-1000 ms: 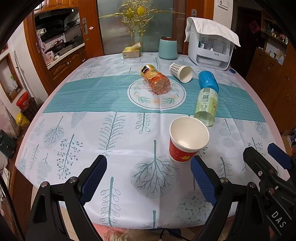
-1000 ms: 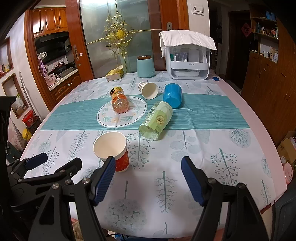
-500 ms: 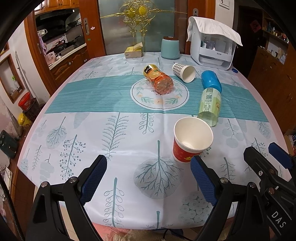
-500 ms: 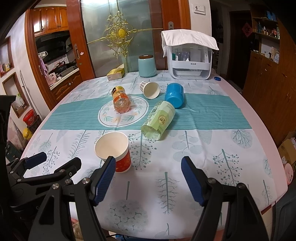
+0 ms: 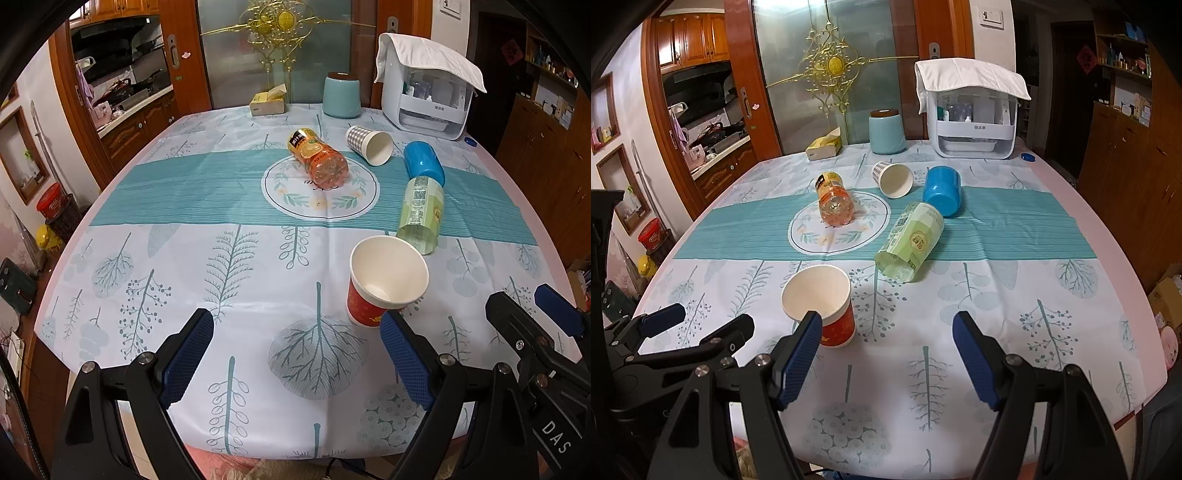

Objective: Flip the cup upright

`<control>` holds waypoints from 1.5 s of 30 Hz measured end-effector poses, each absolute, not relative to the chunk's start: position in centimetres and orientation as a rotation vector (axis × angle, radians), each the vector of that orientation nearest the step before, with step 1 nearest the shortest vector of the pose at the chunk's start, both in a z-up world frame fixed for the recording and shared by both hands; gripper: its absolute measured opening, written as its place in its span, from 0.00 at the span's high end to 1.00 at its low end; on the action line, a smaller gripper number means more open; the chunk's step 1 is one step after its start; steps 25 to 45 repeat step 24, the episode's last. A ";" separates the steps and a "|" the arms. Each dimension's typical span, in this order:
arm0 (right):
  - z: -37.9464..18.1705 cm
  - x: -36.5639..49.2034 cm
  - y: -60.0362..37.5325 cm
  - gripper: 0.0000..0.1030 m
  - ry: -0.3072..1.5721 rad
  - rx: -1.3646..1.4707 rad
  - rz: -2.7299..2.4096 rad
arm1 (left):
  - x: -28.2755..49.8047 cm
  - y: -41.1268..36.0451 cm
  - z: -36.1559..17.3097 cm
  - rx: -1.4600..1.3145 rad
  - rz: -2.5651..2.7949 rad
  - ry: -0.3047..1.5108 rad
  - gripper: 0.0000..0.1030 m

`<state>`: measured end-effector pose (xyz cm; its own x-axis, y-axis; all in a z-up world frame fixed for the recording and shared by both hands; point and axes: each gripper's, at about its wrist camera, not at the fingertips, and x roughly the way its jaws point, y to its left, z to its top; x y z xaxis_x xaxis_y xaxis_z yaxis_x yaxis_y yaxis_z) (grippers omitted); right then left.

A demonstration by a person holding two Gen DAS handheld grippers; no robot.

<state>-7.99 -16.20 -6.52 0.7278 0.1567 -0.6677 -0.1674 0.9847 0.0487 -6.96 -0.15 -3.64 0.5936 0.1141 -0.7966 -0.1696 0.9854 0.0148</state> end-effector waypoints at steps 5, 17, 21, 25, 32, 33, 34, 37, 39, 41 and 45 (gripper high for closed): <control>-6.6 -7.9 -16.4 0.28 0.736 -0.013 0.176 | -6.8 -0.2 -3.6 -0.072 0.157 0.927 0.12; -6.6 -7.9 -16.4 0.28 0.737 -0.011 0.178 | -6.8 -0.3 -3.7 -0.075 0.158 0.931 0.12; -6.7 -7.9 -16.4 0.28 0.735 -0.012 0.172 | -6.8 -0.3 -3.8 -0.080 0.158 0.938 0.12; -6.9 -7.8 -16.3 0.28 0.742 -0.006 0.171 | -6.7 -0.3 -3.9 -0.088 0.159 0.946 0.12; -6.9 -7.8 -16.3 0.28 0.742 -0.006 0.171 | -6.7 -0.3 -3.9 -0.088 0.159 0.946 0.12; -6.9 -7.8 -16.3 0.28 0.742 -0.006 0.171 | -6.7 -0.3 -3.9 -0.088 0.159 0.946 0.12; -6.9 -7.8 -16.3 0.28 0.742 -0.006 0.171 | -6.7 -0.3 -3.9 -0.088 0.159 0.946 0.12; -6.9 -7.8 -16.3 0.28 0.742 -0.006 0.171 | -6.7 -0.3 -3.9 -0.088 0.159 0.946 0.12; -6.9 -7.8 -16.3 0.28 0.742 -0.006 0.171 | -6.7 -0.3 -3.9 -0.088 0.159 0.946 0.12; -6.9 -7.8 -16.3 0.28 0.742 -0.006 0.171 | -6.7 -0.3 -3.9 -0.088 0.159 0.946 0.12; -6.9 -7.8 -16.3 0.28 0.742 -0.006 0.171 | -6.7 -0.3 -3.9 -0.088 0.159 0.946 0.12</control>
